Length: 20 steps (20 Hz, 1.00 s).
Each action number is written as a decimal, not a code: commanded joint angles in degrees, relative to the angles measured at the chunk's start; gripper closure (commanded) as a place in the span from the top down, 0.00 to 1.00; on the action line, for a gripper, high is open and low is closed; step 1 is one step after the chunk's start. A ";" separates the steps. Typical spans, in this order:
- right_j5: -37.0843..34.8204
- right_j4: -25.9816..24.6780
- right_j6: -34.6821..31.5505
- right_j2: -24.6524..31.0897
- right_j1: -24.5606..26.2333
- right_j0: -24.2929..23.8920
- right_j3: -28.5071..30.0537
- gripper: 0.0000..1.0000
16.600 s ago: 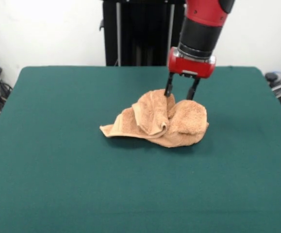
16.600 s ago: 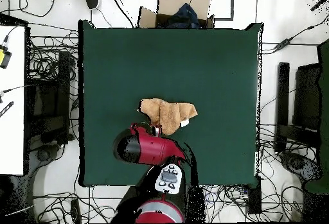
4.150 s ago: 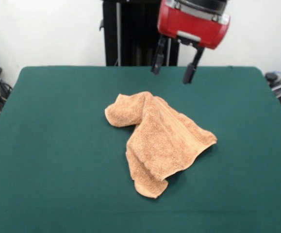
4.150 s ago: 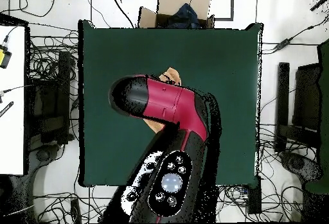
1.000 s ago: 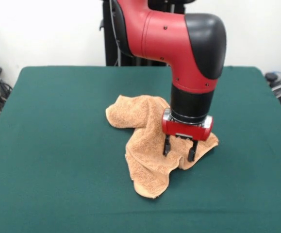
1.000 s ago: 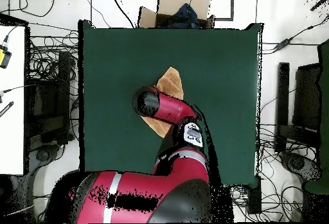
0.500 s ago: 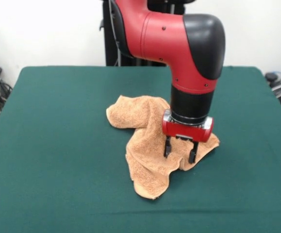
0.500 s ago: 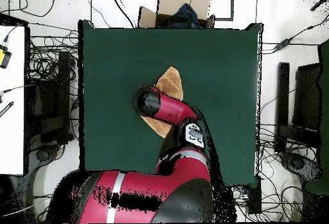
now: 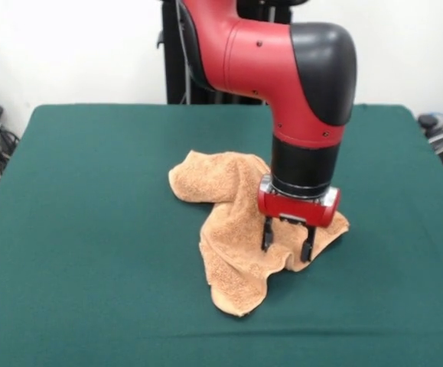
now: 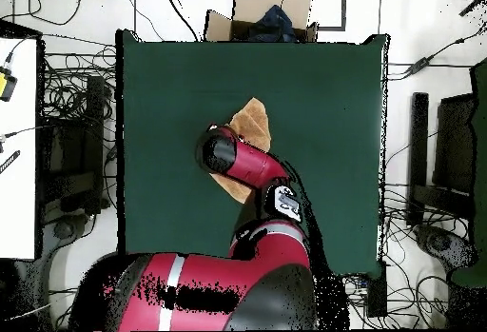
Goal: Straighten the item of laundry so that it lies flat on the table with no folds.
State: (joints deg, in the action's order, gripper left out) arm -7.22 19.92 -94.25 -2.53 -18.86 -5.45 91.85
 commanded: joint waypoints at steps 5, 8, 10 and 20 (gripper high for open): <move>9.72 5.58 -20.15 19.73 9.39 0.46 2.91 1.00; 10.86 6.67 -21.09 21.13 9.43 0.42 3.11 1.00; 11.55 7.40 -21.61 21.80 9.38 0.49 3.29 1.00; 13.29 10.79 -20.54 23.36 9.62 0.69 3.72 1.00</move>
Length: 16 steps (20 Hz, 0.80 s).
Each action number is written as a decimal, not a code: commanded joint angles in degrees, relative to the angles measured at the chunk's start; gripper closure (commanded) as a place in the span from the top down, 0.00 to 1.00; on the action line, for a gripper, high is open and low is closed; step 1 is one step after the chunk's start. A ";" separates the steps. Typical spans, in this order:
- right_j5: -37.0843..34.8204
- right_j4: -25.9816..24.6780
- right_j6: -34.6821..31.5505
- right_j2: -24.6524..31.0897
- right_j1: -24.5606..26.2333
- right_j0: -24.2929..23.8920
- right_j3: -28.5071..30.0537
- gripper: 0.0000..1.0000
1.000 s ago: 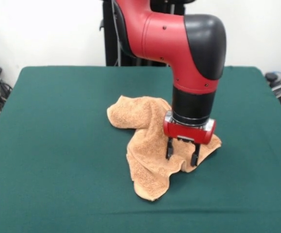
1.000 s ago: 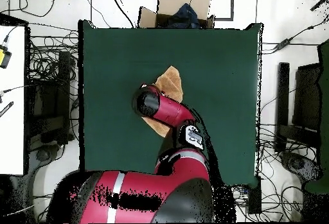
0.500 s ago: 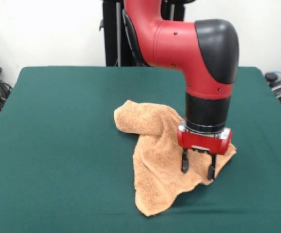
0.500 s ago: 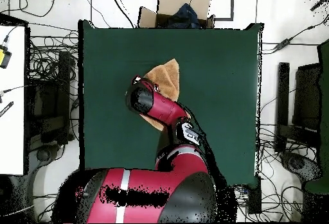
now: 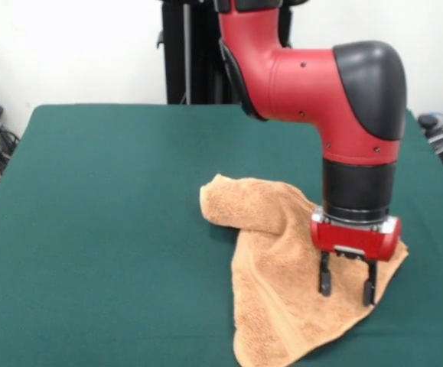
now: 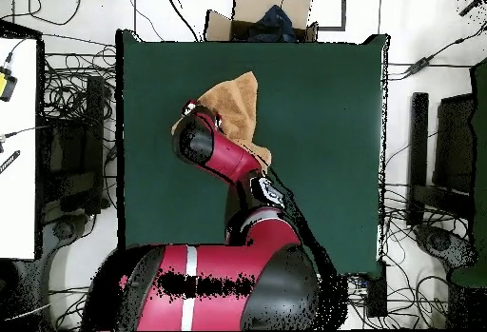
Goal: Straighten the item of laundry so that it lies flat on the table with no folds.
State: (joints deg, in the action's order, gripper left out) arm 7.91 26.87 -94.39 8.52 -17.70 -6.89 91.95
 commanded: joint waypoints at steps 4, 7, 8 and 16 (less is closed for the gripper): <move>-2.27 6.63 -19.84 10.48 7.42 3.87 4.29 1.00; -2.05 8.04 -19.51 9.42 6.70 4.62 5.36 1.00; -2.05 8.36 -19.35 9.40 6.62 4.64 5.53 1.00; -0.18 10.84 -20.52 10.09 6.03 5.25 6.82 1.00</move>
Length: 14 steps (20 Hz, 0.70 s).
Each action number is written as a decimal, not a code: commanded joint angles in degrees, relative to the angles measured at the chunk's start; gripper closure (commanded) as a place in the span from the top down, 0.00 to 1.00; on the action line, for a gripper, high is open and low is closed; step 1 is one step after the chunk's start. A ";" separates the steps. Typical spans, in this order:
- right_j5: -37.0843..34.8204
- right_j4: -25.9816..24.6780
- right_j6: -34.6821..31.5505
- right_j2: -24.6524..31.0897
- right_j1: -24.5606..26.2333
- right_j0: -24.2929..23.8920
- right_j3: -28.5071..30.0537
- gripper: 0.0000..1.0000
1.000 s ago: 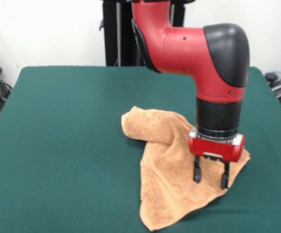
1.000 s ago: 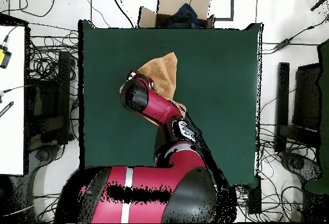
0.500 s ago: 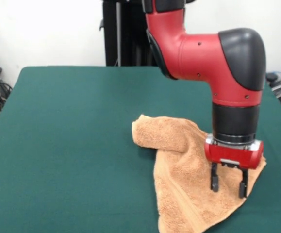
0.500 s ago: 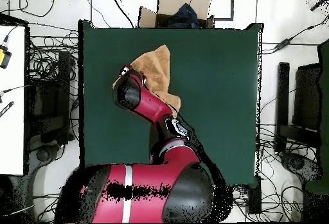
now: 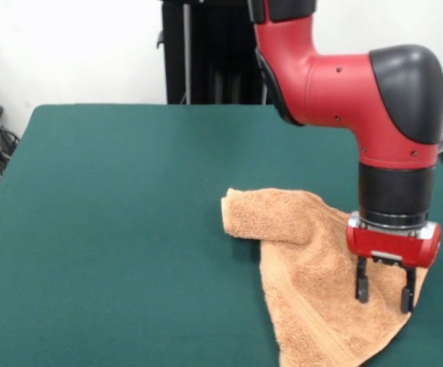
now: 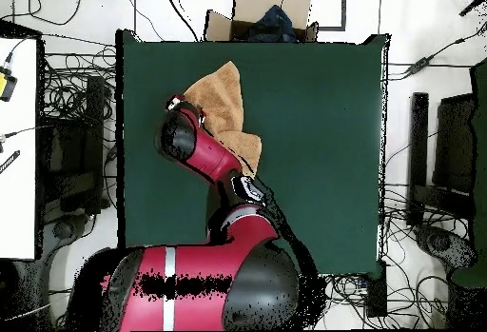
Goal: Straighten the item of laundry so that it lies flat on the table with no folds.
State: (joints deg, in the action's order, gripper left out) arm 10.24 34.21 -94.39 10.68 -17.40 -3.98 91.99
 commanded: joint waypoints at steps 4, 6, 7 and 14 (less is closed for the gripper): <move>-3.27 4.86 -19.81 6.73 5.12 3.15 7.42 1.00; -3.27 4.38 -19.76 7.54 5.17 2.21 7.92 1.00; -2.96 4.19 -20.02 7.97 5.19 1.90 8.14 1.00; -3.28 6.26 -21.43 7.93 4.16 2.88 9.47 1.00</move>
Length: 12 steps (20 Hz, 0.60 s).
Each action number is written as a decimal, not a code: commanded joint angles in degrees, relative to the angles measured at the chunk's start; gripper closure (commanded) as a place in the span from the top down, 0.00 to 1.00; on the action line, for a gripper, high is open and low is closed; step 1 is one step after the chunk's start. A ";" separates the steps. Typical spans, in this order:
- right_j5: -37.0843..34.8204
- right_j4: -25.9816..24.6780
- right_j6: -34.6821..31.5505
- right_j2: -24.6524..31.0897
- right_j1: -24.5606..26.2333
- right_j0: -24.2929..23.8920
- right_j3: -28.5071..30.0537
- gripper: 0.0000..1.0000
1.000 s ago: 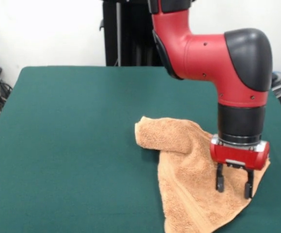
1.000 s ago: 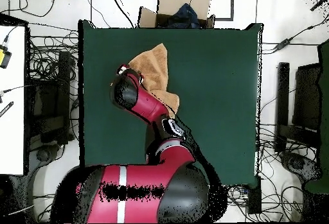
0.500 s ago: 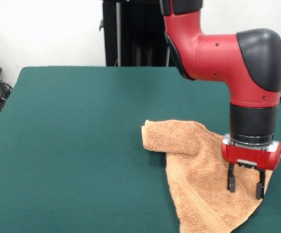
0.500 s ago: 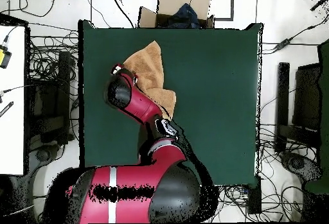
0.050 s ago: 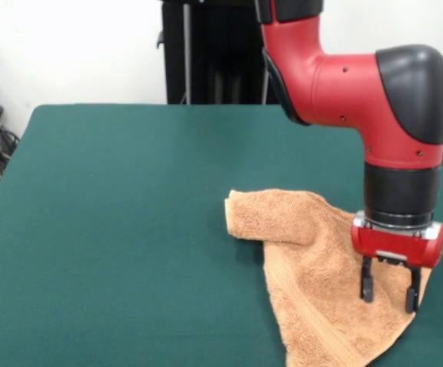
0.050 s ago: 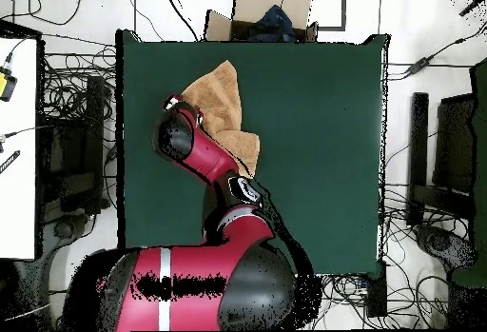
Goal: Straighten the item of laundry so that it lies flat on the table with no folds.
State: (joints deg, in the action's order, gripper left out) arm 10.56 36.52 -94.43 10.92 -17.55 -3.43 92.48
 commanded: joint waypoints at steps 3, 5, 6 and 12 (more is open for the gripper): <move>-3.88 5.34 -22.65 8.62 3.74 2.18 10.06 1.00; -3.62 5.53 -23.37 9.97 3.77 1.37 10.70 1.00; -3.51 5.65 -23.85 10.81 3.83 0.84 11.06 1.00; -5.13 10.32 -28.84 14.64 2.95 -0.68 14.64 1.00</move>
State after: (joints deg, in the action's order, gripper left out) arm 10.56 41.44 -97.64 15.25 -18.75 -4.41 95.62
